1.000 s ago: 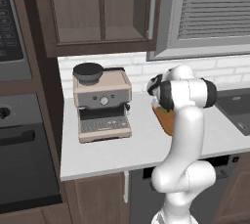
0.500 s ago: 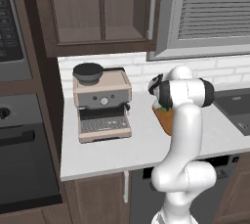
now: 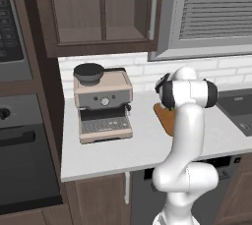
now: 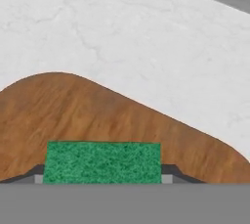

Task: Pick up the sponge from the counter and clean the cutting board by briefly scrubbing or pressing down on the cutting board. Once finished, release the sponge.

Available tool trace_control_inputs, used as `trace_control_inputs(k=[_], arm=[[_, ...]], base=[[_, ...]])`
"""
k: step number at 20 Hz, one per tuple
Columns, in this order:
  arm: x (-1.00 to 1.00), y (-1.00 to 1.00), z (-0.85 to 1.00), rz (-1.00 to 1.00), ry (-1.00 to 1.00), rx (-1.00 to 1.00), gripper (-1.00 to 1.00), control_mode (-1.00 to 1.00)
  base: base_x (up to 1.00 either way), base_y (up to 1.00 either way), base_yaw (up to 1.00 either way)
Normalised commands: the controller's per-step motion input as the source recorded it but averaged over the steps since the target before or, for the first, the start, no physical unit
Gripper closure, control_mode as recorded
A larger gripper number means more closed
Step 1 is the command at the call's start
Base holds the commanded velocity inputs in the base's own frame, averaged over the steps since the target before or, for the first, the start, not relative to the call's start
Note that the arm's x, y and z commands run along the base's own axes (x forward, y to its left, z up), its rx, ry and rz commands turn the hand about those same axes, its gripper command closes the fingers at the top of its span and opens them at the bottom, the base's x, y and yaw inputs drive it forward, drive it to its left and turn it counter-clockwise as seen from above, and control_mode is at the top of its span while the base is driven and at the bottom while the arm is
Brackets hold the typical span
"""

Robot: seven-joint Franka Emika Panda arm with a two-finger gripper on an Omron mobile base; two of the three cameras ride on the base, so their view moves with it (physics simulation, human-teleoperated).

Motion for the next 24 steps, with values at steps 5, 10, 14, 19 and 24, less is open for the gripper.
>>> trace_control_inputs(k=[5, 10, 14, 19, 24], arm=[[0.02, -0.03, -0.96, 0.06, 0.0, -0.01, 1.0, -1.0], [0.03, -0.46, -0.05, 0.01, -0.06, 0.0, 1.0, -1.0], [0.0, -0.39, -0.18, 0.02, -0.01, 0.0, 1.0, -1.0], [0.0, -0.15, -0.83, 0.04, 0.01, 0.0, 1.0, -1.0], [-0.31, -0.42, -0.03, 0.0, -0.04, 0.04, 1.0, -1.0]], base=[[0.0, 0.0, 0.0], [0.0, 0.0, 0.0], [0.0, 0.0, 0.0], [0.0, 0.0, 0.0], [0.0, 0.0, 0.0]])
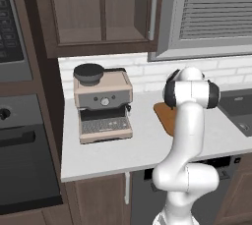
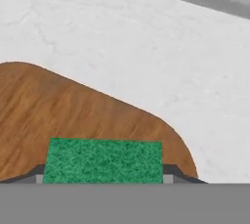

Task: Pick up the sponge from the counter and clean the cutting board by briefly scrubbing or pressing down on the cutting board. Once finished, release the sponge.

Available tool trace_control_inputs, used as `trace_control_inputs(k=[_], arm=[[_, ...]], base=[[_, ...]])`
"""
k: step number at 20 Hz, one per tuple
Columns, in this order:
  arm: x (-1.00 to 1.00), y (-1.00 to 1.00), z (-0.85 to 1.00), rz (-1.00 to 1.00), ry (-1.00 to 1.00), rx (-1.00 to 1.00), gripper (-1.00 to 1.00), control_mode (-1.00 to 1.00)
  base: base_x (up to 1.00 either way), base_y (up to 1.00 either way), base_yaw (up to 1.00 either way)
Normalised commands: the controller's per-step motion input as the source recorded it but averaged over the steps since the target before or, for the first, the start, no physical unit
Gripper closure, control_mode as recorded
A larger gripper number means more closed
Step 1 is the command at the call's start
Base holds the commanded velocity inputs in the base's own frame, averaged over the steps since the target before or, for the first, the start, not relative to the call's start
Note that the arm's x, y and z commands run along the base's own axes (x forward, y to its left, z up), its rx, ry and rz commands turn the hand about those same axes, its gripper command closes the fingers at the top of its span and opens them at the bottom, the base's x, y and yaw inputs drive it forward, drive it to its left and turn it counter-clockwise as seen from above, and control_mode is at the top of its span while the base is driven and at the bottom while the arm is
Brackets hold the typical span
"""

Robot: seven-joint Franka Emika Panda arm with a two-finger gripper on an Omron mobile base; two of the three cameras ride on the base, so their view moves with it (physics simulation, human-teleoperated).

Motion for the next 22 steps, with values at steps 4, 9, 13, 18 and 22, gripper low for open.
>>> trace_control_inputs(k=[4, 9, 13, 18, 22], arm=[[-0.89, -0.13, -0.35, 0.02, 0.03, 0.02, 1.0, -1.0], [-0.79, 0.04, -1.0, 0.08, 0.12, 0.0, 1.0, -1.0], [-0.26, 0.08, -0.56, 0.07, 0.04, 0.0, 1.0, -1.0], [-0.33, 0.08, 0.15, 0.02, -0.11, 0.0, 1.0, -1.0], [-0.38, 0.27, -0.2, 0.04, -0.04, 0.0, 1.0, -1.0]], base=[[0.0, 0.0, 0.0], [0.0, 0.0, 0.0], [0.0, 0.0, 0.0], [0.0, 0.0, 0.0], [0.0, 0.0, 0.0]])
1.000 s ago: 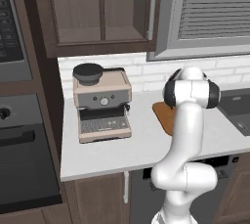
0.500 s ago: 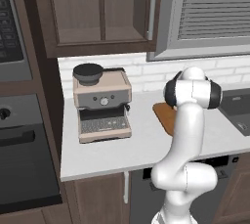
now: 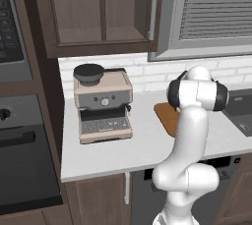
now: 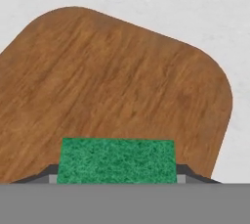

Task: Pick up the sponge from the counter and clean the cutting board by briefly scrubbing or pressing down on the cutting board. Once finished, release the sponge.

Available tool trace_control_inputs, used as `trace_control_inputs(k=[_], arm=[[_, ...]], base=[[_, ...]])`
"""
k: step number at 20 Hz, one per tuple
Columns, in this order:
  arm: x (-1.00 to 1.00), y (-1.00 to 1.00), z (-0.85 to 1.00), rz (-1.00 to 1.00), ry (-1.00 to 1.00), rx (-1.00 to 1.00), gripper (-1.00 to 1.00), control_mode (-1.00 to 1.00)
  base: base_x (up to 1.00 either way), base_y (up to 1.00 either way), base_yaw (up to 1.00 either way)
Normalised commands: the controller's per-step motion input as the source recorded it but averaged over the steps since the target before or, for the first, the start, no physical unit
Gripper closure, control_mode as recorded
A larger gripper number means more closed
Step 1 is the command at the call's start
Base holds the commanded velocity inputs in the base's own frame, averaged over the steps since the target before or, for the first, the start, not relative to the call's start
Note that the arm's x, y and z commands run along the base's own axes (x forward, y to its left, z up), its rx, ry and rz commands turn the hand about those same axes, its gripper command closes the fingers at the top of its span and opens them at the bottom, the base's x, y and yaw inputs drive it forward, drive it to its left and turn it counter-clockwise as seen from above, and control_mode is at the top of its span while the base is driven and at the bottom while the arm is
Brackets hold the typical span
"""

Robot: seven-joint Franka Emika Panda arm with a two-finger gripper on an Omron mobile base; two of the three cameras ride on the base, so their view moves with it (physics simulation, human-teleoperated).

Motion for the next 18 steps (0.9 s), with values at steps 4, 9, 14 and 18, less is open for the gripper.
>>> trace_control_inputs(k=[4, 9, 14, 18], arm=[[-0.02, 0.5, -0.41, 0.09, -0.03, 0.0, 1.0, -1.0], [0.0, 0.49, -0.72, 0.09, 0.01, 0.0, 1.0, -1.0], [0.0, 0.39, 0.11, 0.07, -0.1, 0.0, 1.0, -1.0], [-0.02, 0.65, -0.88, 0.11, 0.0, 0.0, 1.0, -1.0]], base=[[0.0, 0.0, 0.0], [0.0, 0.0, 0.0], [0.0, 0.0, 0.0], [0.0, 0.0, 0.0]])
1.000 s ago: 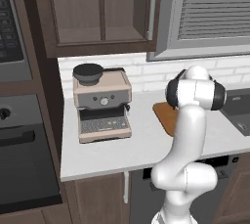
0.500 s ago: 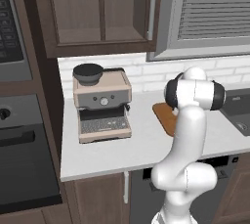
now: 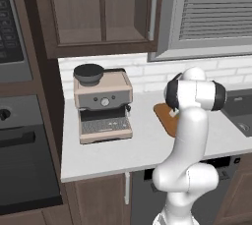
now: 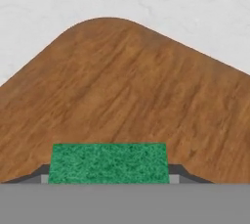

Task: Pick up the sponge from the counter and clean the cutting board by briefly scrubbing or pressing down on the cutting board. Once finished, release the sponge.

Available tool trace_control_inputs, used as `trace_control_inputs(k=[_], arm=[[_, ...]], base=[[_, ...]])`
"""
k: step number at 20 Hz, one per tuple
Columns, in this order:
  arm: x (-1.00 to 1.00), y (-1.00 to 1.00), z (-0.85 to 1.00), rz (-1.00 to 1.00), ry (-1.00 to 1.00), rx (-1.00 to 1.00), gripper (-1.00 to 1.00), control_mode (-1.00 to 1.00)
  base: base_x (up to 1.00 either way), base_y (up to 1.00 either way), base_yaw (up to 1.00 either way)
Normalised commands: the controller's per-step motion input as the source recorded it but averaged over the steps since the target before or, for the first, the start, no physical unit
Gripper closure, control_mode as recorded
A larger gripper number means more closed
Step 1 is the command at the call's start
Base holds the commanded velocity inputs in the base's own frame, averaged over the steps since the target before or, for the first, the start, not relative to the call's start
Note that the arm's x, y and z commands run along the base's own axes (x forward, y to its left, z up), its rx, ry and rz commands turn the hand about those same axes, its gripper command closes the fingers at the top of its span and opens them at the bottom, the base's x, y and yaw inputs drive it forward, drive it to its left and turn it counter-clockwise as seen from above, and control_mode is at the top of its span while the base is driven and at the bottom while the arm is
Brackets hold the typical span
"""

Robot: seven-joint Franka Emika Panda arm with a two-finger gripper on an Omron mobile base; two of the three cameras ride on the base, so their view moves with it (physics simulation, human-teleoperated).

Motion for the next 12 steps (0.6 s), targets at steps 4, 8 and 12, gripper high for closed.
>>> trace_control_inputs(k=[4, 8, 12], arm=[[-0.04, 0.65, -0.9, 0.11, 0.05, 0.0, 1.0, -1.0], [-0.13, 0.47, 0.07, 0.07, -0.07, 0.0, 1.0, -1.0], [-0.28, 0.65, -0.21, 0.08, 0.0, 0.0, 1.0, -1.0]], base=[[0.0, 0.0, 0.0], [0.0, 0.0, 0.0], [0.0, 0.0, 0.0]])
